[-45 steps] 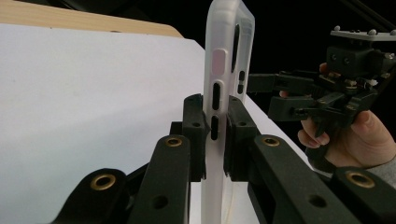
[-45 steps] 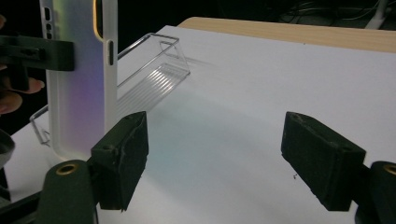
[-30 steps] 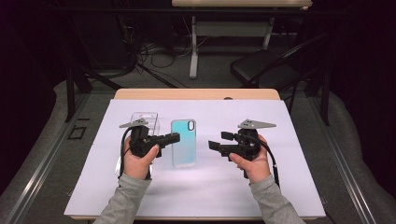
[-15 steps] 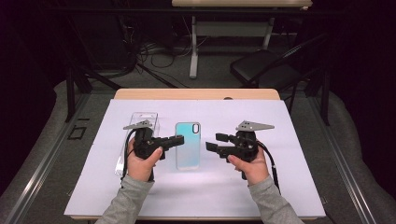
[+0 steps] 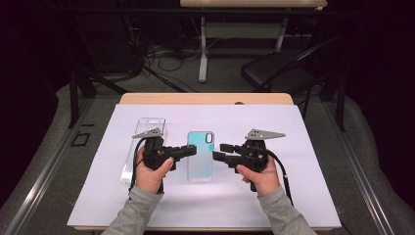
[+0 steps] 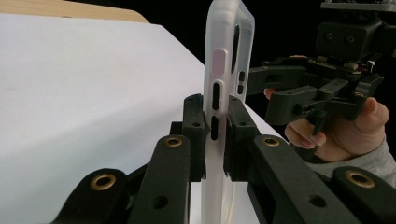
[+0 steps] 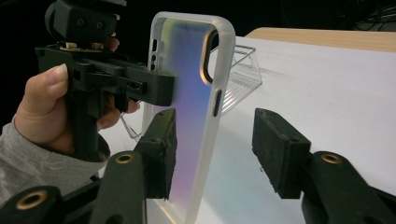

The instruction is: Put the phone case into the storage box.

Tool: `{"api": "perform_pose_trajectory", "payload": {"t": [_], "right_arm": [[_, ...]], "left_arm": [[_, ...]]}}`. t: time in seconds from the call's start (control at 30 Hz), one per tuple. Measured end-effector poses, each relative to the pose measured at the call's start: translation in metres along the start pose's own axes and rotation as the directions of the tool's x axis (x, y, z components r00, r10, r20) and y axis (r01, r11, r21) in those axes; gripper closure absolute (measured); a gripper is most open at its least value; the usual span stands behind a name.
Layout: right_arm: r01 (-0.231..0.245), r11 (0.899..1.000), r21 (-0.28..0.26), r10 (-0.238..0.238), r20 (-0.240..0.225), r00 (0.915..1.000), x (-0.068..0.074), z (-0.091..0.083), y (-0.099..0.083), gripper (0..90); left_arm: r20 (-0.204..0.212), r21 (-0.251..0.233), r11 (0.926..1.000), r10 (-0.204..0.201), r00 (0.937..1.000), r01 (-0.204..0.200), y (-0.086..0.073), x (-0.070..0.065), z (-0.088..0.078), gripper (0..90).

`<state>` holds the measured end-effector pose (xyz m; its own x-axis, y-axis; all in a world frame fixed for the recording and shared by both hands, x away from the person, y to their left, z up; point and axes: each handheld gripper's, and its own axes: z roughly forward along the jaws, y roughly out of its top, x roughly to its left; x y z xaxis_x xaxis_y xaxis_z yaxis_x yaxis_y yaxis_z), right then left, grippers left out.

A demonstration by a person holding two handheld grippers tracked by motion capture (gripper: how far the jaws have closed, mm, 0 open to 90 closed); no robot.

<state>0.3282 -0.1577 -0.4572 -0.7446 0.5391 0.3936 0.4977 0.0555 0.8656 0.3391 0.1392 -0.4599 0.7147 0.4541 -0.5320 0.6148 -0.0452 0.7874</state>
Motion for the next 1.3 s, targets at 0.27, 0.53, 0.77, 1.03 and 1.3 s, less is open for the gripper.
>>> {"api": "perform_pose_trajectory", "payload": {"t": [0.27, 0.53, 0.77, 1.03, 1.3], "right_arm": [[-0.003, 1.0, 0.001, 0.003, -0.024, 0.9997, 0.003, 0.002, -0.002, 50.8], [-0.023, 1.0, 0.002, 0.023, -0.018, 0.9996, 0.001, 0.003, -0.003, 52.0], [-0.031, 0.999, 0.008, 0.031, -0.023, 0.9992, 0.0, 0.004, -0.005, 56.6], [-0.06, 0.998, 0.028, 0.062, -0.042, 0.9972, -0.001, 0.005, -0.007, 61.3], [-0.086, 0.996, 0.037, 0.088, -0.054, 0.9947, -0.002, 0.006, -0.009, 67.3]], "left_arm": [[0.009, 0.013, 0.9999, 0.009, 0.9999, -0.009, -0.002, -0.004, 0.004, 81.9], [0.017, 0.014, 0.9999, 0.01, 0.9998, -0.01, -0.003, -0.006, 0.006, 82.0], [0.027, 0.017, 0.9997, 0.018, 0.9995, -0.019, -0.004, -0.007, 0.008, 82.0], [0.031, 0.018, 0.9996, 0.019, 0.9993, -0.02, -0.005, -0.009, 0.008, 82.0], [0.04, 0.023, 0.9995, 0.019, 0.999, -0.02, -0.005, -0.011, 0.01, 82.0]]}}
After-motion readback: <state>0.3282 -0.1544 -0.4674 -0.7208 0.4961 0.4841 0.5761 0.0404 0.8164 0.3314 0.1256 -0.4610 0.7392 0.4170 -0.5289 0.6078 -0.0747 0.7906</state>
